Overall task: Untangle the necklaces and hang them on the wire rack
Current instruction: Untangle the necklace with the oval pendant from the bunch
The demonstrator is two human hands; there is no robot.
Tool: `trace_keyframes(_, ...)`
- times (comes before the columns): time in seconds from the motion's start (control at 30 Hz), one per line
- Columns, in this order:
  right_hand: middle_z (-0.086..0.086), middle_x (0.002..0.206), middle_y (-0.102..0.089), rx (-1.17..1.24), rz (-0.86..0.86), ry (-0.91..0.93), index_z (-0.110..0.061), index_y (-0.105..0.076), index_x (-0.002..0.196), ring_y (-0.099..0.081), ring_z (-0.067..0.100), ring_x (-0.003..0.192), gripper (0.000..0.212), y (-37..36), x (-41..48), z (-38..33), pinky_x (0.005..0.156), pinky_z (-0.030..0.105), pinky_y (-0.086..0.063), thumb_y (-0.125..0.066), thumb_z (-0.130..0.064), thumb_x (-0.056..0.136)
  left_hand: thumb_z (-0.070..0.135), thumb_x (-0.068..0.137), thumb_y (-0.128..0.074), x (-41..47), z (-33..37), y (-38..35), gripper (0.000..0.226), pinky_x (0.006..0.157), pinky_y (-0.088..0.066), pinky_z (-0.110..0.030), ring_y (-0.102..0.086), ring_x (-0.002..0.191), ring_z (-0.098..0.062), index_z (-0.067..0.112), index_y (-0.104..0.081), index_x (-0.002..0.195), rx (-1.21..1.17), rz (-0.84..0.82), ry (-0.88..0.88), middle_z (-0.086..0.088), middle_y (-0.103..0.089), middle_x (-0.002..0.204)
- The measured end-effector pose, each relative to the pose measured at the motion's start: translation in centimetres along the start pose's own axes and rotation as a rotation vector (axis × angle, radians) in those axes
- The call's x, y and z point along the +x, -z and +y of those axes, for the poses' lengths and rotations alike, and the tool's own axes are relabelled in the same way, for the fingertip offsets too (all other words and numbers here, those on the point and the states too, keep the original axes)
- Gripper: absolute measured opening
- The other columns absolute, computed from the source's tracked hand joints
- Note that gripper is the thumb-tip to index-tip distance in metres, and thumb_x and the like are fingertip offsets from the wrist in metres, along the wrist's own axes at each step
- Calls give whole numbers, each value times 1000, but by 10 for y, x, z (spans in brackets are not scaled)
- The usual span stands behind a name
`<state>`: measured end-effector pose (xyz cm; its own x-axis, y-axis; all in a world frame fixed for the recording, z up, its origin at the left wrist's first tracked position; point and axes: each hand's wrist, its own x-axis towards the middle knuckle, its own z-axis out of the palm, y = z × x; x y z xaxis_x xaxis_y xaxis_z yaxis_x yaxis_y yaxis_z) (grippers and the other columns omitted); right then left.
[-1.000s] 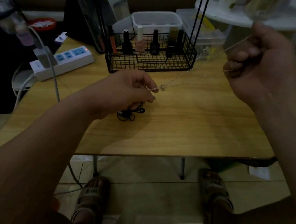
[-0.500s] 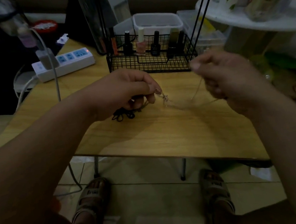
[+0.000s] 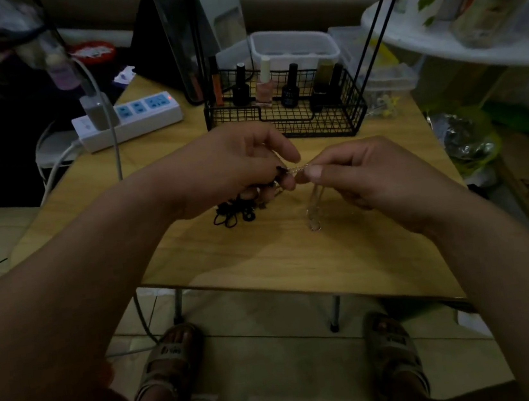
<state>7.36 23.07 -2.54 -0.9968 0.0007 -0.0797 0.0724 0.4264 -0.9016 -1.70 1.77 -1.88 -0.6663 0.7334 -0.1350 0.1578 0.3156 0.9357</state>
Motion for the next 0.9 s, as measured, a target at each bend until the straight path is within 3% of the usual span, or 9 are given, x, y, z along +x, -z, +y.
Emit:
trace_keyframes(0.1,-20,49,-55,-55,103,38,-21,-80,106,-47,-5,47,15,2,-2,0,48,6,-35,-68,-25,98,2,98,-63,-1,1,-4,18,52,-47,-15,-67,62,-2,15,-68,110,193,57,-2,3,-78,80)
trace_keyframes(0.2,-14,53,-55,-76,163,42,-29,-82,100,-45,-1,52,13,0,-1,3,52,13,-38,-71,-32,96,11,99,-67,0,2,-8,6,51,-47,-14,-66,58,-1,15,-68,103,242,107,12,0,-79,80)
trace_keyframes(0.3,-10,58,-57,-97,187,35,-29,-83,94,-48,3,57,14,1,-1,3,55,20,-40,-70,-32,96,16,100,-68,0,3,-9,3,57,-54,-16,-74,70,-8,14,-67,102,230,135,12,2,-80,88)
trace_keyframes(0.5,-12,57,-57,-114,173,18,-29,-84,91,-48,-2,55,17,0,2,4,53,15,-38,-68,-34,96,18,99,-68,2,-3,-9,2,76,-65,-30,-76,96,-11,16,-68,98,172,156,-32,6,-73,116)
trace_keyframes(0.57,-13,55,-57,-112,176,7,-28,-84,90,-47,-3,53,16,-1,3,4,51,15,-38,-70,-34,94,19,99,-68,3,-2,-9,3,82,-63,-25,-71,103,-4,20,-68,96,205,189,-88,9,-72,114)
trace_keyframes(0.67,-8,60,-65,-124,197,-13,-29,-84,87,-49,-1,57,15,-2,3,3,56,18,-41,-72,-35,93,23,99,-67,3,0,-8,2,81,-53,-11,-67,97,2,25,-68,97,278,232,-159,10,-73,100)
trace_keyframes(0.77,0,75,-73,-123,219,-37,-27,-83,84,-52,1,61,14,-1,3,3,63,28,-44,-73,-33,92,18,104,-60,3,1,-8,5,85,-58,-18,-73,91,-3,18,-64,101,172,216,-120,4,-75,92)
trace_keyframes(0.9,-14,55,-58,9,224,-77,-19,-83,87,-45,-4,48,14,1,2,2,47,13,-37,-71,-25,91,16,106,-56,1,-1,-8,7,85,-62,-35,-75,84,-14,16,-61,101,136,168,-60,-3,-68,87)
